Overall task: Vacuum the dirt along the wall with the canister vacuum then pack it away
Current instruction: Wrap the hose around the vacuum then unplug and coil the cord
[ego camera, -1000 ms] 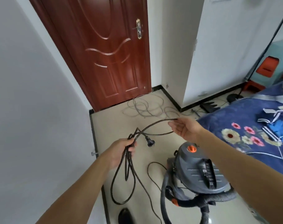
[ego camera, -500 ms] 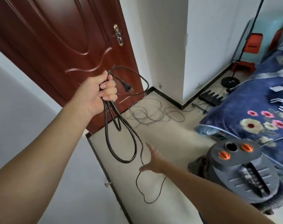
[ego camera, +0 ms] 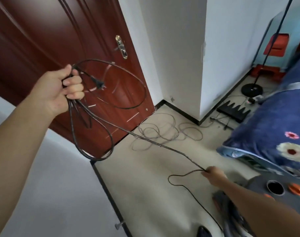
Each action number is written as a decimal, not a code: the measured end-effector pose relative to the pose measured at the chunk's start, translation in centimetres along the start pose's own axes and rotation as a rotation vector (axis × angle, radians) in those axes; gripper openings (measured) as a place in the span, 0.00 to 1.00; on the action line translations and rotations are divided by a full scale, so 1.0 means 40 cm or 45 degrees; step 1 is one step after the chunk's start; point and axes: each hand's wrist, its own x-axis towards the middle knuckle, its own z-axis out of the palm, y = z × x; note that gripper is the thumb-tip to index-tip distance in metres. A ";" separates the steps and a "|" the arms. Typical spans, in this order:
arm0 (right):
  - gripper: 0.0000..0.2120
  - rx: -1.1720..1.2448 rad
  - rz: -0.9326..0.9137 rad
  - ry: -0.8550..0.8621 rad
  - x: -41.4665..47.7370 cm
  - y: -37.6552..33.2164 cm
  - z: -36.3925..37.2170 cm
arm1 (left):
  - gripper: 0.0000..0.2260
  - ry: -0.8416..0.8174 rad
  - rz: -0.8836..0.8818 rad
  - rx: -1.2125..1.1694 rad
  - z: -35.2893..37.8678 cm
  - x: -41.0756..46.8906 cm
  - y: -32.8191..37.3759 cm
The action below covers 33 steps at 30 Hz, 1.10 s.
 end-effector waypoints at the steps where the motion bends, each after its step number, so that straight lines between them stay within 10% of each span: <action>1: 0.16 0.008 0.109 0.063 0.026 0.047 -0.045 | 0.12 0.049 -0.017 0.034 -0.018 0.041 -0.019; 10: 0.17 1.159 0.179 -0.141 0.006 -0.233 -0.352 | 0.13 0.185 -0.060 0.457 0.026 0.342 -0.395; 18: 0.16 2.230 -0.137 -0.167 -0.041 -0.475 -0.462 | 0.09 -0.462 -0.421 0.647 0.208 0.493 -0.611; 27: 0.07 2.821 -0.313 0.462 -0.095 -0.444 -0.514 | 0.08 -1.399 -0.568 0.774 0.430 0.515 -0.638; 33: 0.20 2.910 -0.066 1.118 -0.259 -0.163 -0.468 | 0.14 -1.513 -0.597 0.674 0.527 0.502 -0.607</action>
